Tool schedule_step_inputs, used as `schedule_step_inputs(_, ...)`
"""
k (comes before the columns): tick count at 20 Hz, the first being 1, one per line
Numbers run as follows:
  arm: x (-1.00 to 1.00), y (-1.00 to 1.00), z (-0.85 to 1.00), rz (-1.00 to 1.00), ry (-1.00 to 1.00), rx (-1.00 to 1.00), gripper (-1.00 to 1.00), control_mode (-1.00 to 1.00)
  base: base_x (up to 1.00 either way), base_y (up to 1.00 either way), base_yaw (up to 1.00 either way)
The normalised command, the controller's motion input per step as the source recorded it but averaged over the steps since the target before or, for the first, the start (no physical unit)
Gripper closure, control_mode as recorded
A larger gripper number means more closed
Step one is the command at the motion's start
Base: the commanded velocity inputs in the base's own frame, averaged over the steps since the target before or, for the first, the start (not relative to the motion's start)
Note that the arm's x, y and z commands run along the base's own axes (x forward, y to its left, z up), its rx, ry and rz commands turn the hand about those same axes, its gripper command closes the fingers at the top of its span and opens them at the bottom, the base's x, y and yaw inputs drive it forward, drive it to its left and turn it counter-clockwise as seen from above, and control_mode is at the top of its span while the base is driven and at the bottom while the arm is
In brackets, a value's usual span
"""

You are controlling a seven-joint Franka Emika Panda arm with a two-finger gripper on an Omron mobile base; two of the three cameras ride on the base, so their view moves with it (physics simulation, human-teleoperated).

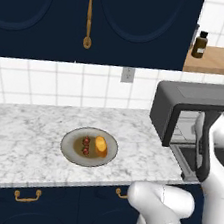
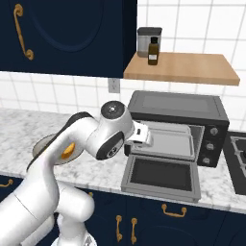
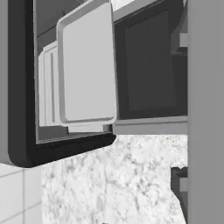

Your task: Pick up the kebab skewer and baguette bread, and place them inside the toaster oven. Close the toaster oven door and start by setting the timer.

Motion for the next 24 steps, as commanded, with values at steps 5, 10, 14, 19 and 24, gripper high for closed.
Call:
schedule_step_inputs(5,-0.50,1.00,0.00,-0.06,0.11,0.00,-1.00,-1.00,0.00,0.00,0.00)
schedule_step_inputs(10,-0.15,1.00,-0.16,0.00,0.02,0.00,-1.00,-1.00,0.00,0.00,0.00)
schedule_step_inputs(14,0.19,1.00,-0.50,0.00,0.04,0.02,-1.00,-1.00,0.00,0.00,0.00)
schedule_step_inputs(19,0.69,1.00,-0.53,0.05,0.11,0.11,-1.00,-1.00,0.00,0.00,0.00)
schedule_step_inputs(24,0.93,0.92,-0.16,0.17,0.17,0.12,-1.00,-1.00,0.00,0.00,0.00)
